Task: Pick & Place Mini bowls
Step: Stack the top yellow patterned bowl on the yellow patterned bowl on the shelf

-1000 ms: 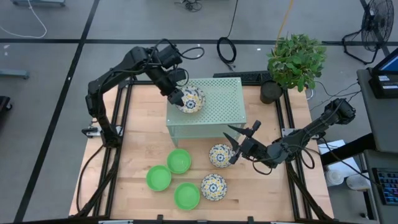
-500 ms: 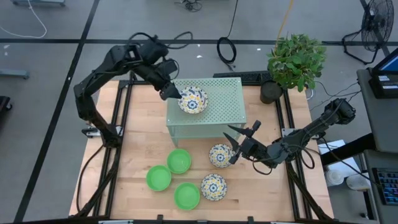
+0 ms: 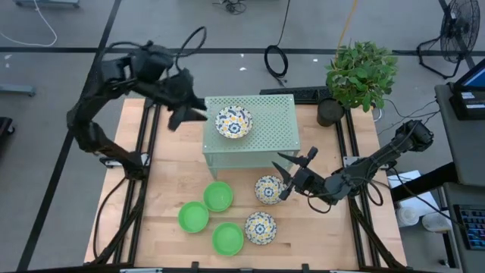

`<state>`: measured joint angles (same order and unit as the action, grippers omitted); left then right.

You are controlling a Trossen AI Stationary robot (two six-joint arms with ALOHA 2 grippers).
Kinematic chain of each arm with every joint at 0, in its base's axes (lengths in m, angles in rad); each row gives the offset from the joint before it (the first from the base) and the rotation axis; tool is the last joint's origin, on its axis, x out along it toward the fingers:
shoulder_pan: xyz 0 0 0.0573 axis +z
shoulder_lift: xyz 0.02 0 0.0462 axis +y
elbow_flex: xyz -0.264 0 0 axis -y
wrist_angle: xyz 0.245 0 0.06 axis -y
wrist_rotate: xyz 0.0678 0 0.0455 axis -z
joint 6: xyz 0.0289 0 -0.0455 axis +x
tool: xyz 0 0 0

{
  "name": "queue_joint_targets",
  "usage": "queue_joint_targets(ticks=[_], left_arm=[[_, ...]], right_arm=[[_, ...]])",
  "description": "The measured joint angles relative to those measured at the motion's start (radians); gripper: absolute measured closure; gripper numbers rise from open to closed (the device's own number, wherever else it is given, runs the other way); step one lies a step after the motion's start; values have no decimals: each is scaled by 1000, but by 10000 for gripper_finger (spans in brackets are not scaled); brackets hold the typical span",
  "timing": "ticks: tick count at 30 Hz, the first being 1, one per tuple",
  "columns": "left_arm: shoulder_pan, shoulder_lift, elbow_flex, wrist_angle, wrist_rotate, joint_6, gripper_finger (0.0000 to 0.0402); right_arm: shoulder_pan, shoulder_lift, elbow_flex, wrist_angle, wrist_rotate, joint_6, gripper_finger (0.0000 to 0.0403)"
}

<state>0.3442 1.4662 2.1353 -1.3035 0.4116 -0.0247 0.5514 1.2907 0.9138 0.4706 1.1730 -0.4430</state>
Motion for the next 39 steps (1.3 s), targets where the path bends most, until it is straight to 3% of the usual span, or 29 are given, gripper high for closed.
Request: queue_joint_targets(ticks=[5, 11, 14, 19, 25, 33, 36, 39], left_arm=[[-217, -37, 0, 42, -242, 39, 204], [-475, -43, -66, 97, -435, 46, 204], [-571, -62, -219, 207, -516, 46, 204], [-666, -147, -586, 445, -662, 29, 204], [-734, -346, -1022, 807, -837, -14, 204], [-786, -700, -1444, 1186, -857, 23, 204], [-786, -818, -1525, 1241, -855, 23, 204], [-786, -912, -1578, 1296, -804, 51, 204]], right_arm=[[11, -1, 0, -82, -53, 81, 269], [21, -1, 0, -189, -384, 285, 269], [21, -1, 0, -232, -510, 356, 269], [20, -1, 0, -351, -522, 456, 269], [14, 8, 0, -487, -577, 617, 269], [6, 110, 1, -514, -622, 643, 269], [-20, 149, 58, -624, -712, 695, 269], [-49, 200, 167, -851, -786, 782, 269]])
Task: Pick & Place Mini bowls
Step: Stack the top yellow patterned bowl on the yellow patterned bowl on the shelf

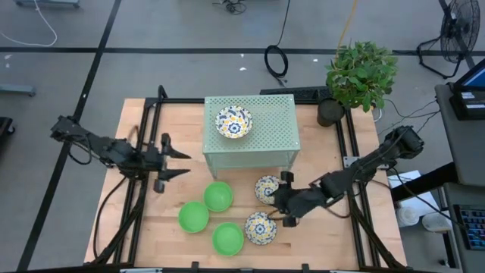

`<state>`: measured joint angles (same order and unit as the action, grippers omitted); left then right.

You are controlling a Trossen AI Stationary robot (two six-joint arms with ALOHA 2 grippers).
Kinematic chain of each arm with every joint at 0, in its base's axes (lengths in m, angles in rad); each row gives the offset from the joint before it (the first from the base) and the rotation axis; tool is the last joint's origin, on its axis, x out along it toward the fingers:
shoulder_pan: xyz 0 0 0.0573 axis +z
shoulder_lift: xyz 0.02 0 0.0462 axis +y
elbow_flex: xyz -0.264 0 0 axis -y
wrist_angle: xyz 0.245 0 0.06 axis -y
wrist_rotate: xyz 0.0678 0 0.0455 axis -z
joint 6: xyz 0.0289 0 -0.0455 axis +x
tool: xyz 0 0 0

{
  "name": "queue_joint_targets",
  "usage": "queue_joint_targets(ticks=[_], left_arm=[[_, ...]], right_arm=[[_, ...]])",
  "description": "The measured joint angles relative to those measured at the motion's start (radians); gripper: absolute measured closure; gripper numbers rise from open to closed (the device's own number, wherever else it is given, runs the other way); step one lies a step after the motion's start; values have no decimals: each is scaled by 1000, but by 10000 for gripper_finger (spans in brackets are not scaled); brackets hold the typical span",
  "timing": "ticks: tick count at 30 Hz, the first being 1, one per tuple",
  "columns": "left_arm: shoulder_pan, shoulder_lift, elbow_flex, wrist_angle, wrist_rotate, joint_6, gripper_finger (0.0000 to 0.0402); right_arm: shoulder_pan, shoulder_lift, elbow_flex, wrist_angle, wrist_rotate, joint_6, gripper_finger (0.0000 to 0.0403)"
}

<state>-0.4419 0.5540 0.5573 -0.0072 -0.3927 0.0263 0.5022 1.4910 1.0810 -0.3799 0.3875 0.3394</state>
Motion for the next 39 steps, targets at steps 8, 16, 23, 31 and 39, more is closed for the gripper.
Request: queue_joint_targets(ticks=[8, 16, 23, 31, 39], left_arm=[[0, -110, -107, 46, 15, 42, 204], [0, -116, -141, 69, 17, 28, 204], [0, -116, -141, 47, 17, 20, 204], [0, -116, -141, 46, -7, 21, 204], [0, -116, -141, 34, -20, 19, 204]], right_arm=[[-54, 135, 140, -257, -130, -32, 269], [-70, 178, 139, -261, -181, -38, 269], [-61, 178, 118, -263, -181, -41, 269], [-62, 178, 24, -196, -182, -35, 269], [-62, 178, 11, -177, -179, -37, 276]])
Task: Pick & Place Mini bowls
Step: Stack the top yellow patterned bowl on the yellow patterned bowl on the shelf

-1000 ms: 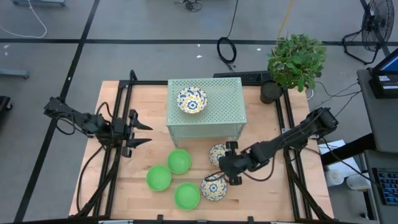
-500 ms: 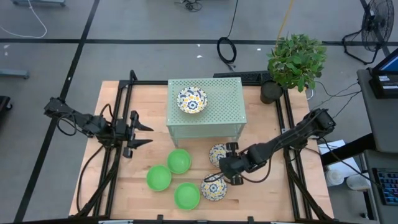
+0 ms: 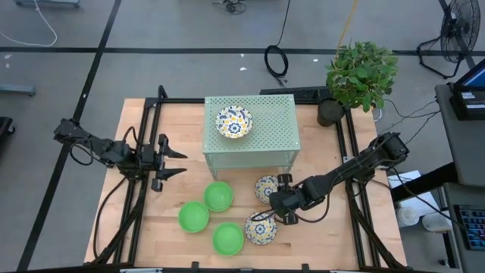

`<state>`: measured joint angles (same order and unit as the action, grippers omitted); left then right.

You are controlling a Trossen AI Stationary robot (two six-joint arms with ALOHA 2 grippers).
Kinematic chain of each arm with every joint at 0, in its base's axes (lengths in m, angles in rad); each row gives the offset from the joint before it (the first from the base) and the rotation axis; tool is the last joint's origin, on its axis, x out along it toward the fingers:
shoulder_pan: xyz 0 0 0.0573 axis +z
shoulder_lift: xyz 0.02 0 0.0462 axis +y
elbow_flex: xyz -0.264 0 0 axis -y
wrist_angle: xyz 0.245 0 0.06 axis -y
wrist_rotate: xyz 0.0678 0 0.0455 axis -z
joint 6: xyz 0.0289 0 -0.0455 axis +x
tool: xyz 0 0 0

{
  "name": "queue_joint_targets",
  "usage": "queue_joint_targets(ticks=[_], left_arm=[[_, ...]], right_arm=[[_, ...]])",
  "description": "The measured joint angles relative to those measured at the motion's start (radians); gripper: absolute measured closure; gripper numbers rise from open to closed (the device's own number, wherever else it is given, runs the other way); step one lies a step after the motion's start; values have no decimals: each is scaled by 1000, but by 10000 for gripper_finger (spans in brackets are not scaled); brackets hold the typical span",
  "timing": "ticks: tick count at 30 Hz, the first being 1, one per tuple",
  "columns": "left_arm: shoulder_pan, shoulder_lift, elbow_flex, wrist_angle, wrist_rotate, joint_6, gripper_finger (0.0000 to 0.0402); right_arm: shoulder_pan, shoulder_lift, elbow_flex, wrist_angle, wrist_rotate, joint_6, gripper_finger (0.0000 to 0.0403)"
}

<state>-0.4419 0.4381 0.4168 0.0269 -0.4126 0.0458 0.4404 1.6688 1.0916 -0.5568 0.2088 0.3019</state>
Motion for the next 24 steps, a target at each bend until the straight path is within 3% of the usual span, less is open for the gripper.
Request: queue_joint_targets(ticks=[9, 24], left_arm=[[0, 0, 0, -1, 0, 2, 204], [0, 0, 0, -1, 0, 3, 204]], right_arm=[[0, 0, -61, 101, -4, 0, 322], [0, 0, -95, 149, 3, -14, 337]])
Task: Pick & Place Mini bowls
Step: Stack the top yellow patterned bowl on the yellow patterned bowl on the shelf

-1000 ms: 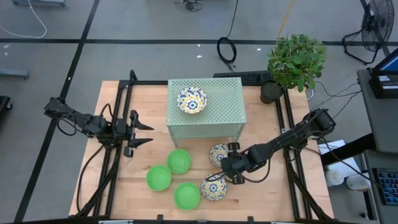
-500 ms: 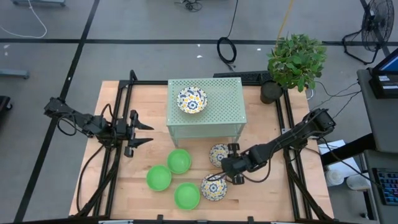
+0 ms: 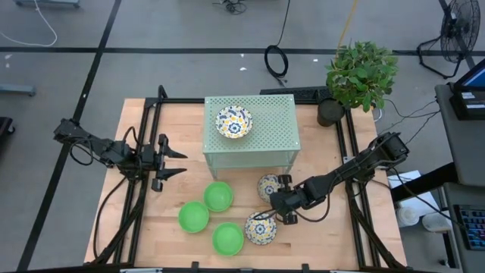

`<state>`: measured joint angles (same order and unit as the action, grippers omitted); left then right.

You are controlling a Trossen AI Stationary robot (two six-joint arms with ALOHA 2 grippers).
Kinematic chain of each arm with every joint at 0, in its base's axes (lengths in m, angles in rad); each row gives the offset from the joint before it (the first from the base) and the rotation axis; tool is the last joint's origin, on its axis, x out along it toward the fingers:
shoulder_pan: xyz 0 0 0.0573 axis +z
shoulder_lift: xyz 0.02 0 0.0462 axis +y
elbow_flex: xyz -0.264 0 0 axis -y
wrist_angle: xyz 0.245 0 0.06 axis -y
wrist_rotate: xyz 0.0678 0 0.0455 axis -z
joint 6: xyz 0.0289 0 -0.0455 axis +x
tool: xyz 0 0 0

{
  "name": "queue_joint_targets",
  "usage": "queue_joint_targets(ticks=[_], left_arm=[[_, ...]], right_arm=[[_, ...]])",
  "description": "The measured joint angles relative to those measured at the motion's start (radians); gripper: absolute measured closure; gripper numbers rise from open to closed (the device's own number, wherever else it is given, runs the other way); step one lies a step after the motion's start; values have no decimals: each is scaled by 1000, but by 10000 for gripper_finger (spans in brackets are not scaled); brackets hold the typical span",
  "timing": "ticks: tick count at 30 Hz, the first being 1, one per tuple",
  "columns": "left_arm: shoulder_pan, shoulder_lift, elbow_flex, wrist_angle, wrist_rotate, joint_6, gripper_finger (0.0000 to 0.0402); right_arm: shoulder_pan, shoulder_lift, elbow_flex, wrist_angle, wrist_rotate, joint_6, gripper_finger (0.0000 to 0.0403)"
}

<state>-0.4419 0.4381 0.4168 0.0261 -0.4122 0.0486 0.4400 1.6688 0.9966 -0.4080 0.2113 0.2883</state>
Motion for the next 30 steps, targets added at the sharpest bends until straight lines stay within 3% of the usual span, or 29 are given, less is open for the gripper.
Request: queue_joint_targets(ticks=[6, 16, 30], left_arm=[[0, 0, 0, 0, 0, 0, 204], [0, 0, 0, 0, 1, -1, 204], [0, 0, 0, 1, 2, -1, 204]], right_arm=[[-1, -5, 1, 17, 22, -52, 394], [14, -86, -2, 15, 1, -59, 399], [116, -269, -1, 185, 19, -147, 402]])
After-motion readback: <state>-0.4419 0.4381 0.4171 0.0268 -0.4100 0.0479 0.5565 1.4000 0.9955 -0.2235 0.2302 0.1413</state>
